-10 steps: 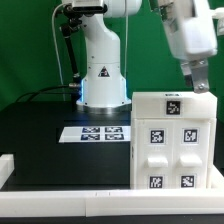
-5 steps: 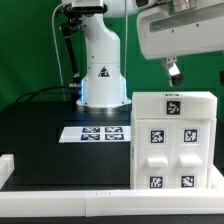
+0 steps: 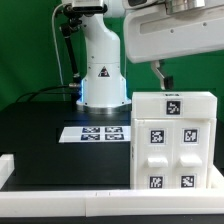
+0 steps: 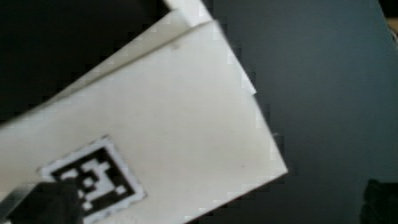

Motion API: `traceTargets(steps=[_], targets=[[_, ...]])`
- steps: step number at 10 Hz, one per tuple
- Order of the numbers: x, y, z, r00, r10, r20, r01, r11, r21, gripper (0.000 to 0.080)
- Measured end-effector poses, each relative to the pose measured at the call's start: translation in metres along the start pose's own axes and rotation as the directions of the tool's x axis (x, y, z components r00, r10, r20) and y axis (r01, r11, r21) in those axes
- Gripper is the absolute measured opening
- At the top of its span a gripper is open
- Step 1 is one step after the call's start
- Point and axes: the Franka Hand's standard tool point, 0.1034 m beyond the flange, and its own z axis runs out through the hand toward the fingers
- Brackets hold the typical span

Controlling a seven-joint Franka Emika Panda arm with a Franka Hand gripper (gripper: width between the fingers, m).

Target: Assemble cabinet

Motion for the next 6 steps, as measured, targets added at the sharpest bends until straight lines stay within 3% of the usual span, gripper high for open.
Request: traceTargets(steps=[2, 3, 6], targets=[[0.003, 0.002, -0.003, 0.956, -0.293, -0.004, 0.293, 0.956, -0.022, 0.0797], [0.007, 0.009, -0.003, 0.878, -0.478, 0.028, 0.479, 0.878, -0.020, 0.0797], [0.014, 0.019, -0.005, 0.748, -0.661, 0.061, 0.663, 0.748, -0.017, 0.0797]])
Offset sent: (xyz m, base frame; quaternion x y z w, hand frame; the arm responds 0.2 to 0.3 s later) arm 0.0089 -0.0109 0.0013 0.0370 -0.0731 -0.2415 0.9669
